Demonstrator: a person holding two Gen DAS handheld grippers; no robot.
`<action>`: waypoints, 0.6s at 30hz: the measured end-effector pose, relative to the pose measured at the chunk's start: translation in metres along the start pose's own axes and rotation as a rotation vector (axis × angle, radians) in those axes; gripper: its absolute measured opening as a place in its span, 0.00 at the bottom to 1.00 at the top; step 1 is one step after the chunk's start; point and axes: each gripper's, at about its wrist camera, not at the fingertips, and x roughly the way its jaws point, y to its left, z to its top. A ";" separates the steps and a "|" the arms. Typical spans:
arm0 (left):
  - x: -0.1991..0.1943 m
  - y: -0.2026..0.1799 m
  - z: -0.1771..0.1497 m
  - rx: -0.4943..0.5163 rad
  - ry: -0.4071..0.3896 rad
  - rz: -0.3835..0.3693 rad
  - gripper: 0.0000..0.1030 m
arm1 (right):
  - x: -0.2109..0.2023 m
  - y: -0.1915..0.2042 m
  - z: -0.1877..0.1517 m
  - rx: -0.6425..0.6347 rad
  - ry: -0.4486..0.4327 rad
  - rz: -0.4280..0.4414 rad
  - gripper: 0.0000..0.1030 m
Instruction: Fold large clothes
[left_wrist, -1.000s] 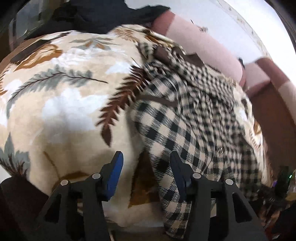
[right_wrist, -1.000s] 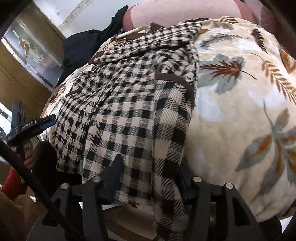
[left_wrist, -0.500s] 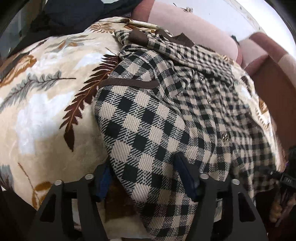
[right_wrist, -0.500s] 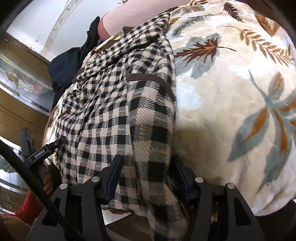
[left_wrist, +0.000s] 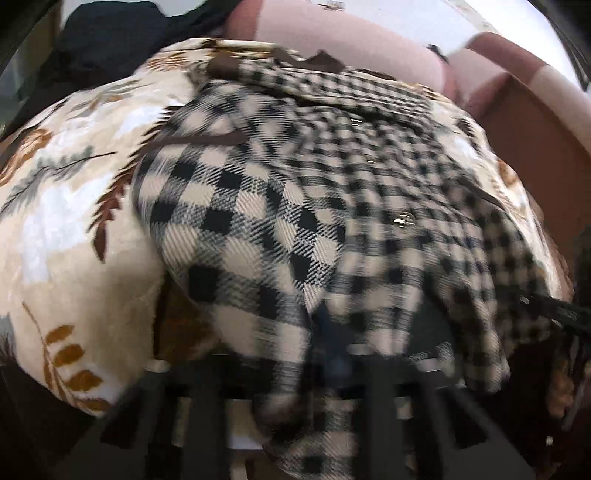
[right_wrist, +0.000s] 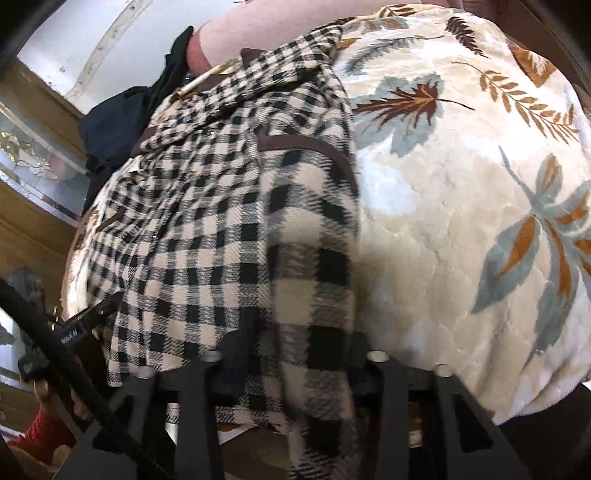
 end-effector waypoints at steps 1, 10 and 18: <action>-0.004 0.002 0.001 -0.011 -0.003 -0.016 0.12 | -0.001 -0.001 0.001 0.003 0.009 0.004 0.18; -0.077 0.020 0.034 -0.135 -0.090 -0.202 0.11 | -0.053 -0.012 0.029 0.119 -0.020 0.374 0.10; -0.059 0.043 0.133 -0.213 -0.120 -0.197 0.11 | -0.064 -0.005 0.132 0.147 -0.160 0.447 0.10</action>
